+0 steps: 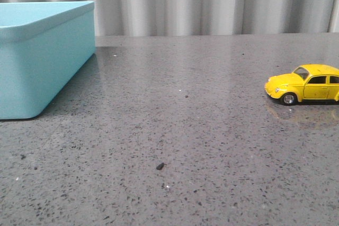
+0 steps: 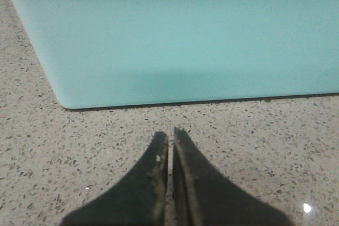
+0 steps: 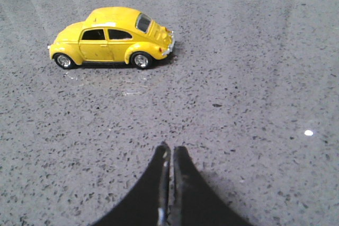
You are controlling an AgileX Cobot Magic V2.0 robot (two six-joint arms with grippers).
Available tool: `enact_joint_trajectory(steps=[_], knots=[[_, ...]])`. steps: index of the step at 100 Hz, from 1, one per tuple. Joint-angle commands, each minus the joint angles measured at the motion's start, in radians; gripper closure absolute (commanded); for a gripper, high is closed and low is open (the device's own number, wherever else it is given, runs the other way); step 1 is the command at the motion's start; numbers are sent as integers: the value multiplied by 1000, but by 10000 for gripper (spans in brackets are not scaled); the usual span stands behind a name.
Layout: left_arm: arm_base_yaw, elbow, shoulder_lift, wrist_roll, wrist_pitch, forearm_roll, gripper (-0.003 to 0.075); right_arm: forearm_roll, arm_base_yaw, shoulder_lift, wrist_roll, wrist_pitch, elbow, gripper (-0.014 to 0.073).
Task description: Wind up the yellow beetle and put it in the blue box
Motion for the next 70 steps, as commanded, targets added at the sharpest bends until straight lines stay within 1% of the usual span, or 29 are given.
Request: enact_joint_trajectory(steps=[1, 13, 25, 37, 46, 51, 53, 58, 63, 70], knots=[[0, 27, 12, -9, -67, -8, 741, -3, -7, 14, -3, -75, 25, 635], [0, 27, 12, -9, -67, -8, 741, -3, -7, 14, -3, -177, 25, 635], [0, 27, 12, -9, -69, -8, 741, 0, -7, 14, -3, -330, 25, 635], [0, 27, 12, -9, -108, -8, 741, 0, -7, 14, -3, -494, 25, 635], [0, 27, 12, -9, -147, -22, 741, 0, -7, 14, -3, -565, 25, 635], [0, 27, 12, -9, -174, -121, 741, 0, -7, 14, -3, -577, 25, 635], [0, 27, 12, -9, -189, -211, 741, 0, -7, 14, -3, -579, 25, 635], [0, 27, 12, -9, -207, -360, 741, 1, -7, 14, -3, -573, 25, 635], [0, 27, 12, -9, -228, -442, 741, 5, -7, 14, -3, -564, 25, 635], [0, 27, 12, -9, -259, -506, 741, 6, -7, 14, -3, -564, 25, 635]])
